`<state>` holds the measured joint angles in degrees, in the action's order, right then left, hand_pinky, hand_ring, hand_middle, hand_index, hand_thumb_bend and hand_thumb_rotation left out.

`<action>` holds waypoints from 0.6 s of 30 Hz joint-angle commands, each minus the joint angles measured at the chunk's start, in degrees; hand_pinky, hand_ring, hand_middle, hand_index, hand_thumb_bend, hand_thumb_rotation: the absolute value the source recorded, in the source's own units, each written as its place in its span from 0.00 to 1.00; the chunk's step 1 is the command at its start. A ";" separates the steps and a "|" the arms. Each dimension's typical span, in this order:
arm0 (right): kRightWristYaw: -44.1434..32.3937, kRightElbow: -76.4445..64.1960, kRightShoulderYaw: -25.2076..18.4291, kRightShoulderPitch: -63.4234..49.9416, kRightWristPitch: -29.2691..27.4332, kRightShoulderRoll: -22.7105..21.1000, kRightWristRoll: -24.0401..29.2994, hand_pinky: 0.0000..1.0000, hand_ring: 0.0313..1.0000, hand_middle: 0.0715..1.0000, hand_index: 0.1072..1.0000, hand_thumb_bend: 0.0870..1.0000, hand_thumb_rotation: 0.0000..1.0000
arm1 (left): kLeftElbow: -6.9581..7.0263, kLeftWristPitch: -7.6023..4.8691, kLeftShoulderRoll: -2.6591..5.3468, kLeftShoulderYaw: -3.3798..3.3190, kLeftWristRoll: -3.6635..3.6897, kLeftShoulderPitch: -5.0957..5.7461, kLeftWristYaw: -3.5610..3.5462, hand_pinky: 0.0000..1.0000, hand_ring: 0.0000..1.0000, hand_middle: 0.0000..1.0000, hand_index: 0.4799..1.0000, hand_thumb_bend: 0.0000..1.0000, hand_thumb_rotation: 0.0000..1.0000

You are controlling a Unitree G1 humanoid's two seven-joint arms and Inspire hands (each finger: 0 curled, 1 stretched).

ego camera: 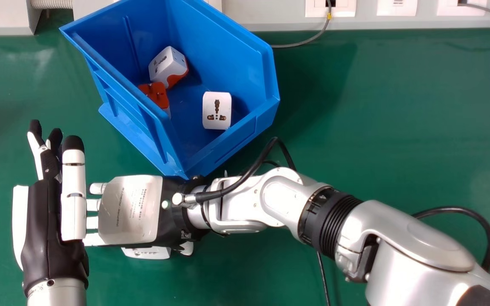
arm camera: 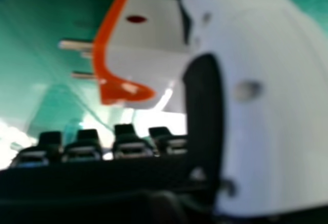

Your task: Pick all objects and put in blue box

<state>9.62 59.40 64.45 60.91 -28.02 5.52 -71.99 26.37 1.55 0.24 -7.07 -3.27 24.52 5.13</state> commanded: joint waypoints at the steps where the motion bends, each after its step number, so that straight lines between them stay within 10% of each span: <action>1: 0.06 2.29 1.45 0.08 0.95 -0.07 -0.98 0.96 1.00 1.00 1.00 0.39 0.11 | 2.10 -0.41 0.31 0.34 -0.78 0.17 0.50 1.00 1.00 1.00 1.00 0.35 1.00; 5: 0.02 3.78 1.88 0.80 0.32 0.33 -0.45 0.75 1.00 1.00 0.99 0.36 0.04 | 2.63 -0.24 0.57 0.57 -1.09 0.51 0.43 1.00 1.00 1.00 1.00 0.35 1.00; 15: -2.90 5.65 0.88 1.49 -0.10 1.03 2.14 0.64 0.91 0.93 0.88 0.38 0.01 | 3.46 0.32 0.89 0.62 -1.90 0.94 0.44 1.00 1.00 1.00 1.00 0.35 1.00; 18: -4.95 6.71 -0.09 1.14 -0.07 1.39 4.02 0.61 0.83 0.82 0.71 0.41 0.04 | 3.77 0.50 1.00 0.70 -2.01 1.09 0.38 1.00 1.00 1.00 1.00 0.35 1.00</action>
<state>6.38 64.44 64.33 62.72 -28.38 7.79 -67.72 28.38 2.09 1.22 -6.81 -4.53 25.62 5.22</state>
